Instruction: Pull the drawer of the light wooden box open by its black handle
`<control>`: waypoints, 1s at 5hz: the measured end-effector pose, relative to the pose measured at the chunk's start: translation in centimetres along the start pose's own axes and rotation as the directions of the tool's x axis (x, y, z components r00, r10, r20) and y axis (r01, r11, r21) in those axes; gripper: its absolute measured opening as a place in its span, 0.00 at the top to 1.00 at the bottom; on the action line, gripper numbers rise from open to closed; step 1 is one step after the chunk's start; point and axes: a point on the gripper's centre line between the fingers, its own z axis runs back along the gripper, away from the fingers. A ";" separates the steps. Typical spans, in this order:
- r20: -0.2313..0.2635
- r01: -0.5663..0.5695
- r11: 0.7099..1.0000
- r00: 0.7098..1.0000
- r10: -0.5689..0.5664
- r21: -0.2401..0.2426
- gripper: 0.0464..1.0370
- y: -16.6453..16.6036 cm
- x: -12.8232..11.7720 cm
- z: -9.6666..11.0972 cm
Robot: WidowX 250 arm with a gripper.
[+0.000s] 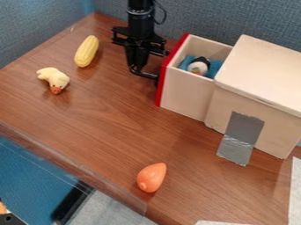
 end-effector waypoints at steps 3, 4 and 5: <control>0.008 0.015 1.000 1.000 -0.015 -0.007 0.35 1.1 0.2 0.5; 0.041 0.035 0.999 0.999 -0.035 -0.001 0.08 1.1 0.9 1.3; 0.110 0.059 0.998 0.992 -0.061 0.023 0.03 0.9 1.5 4.3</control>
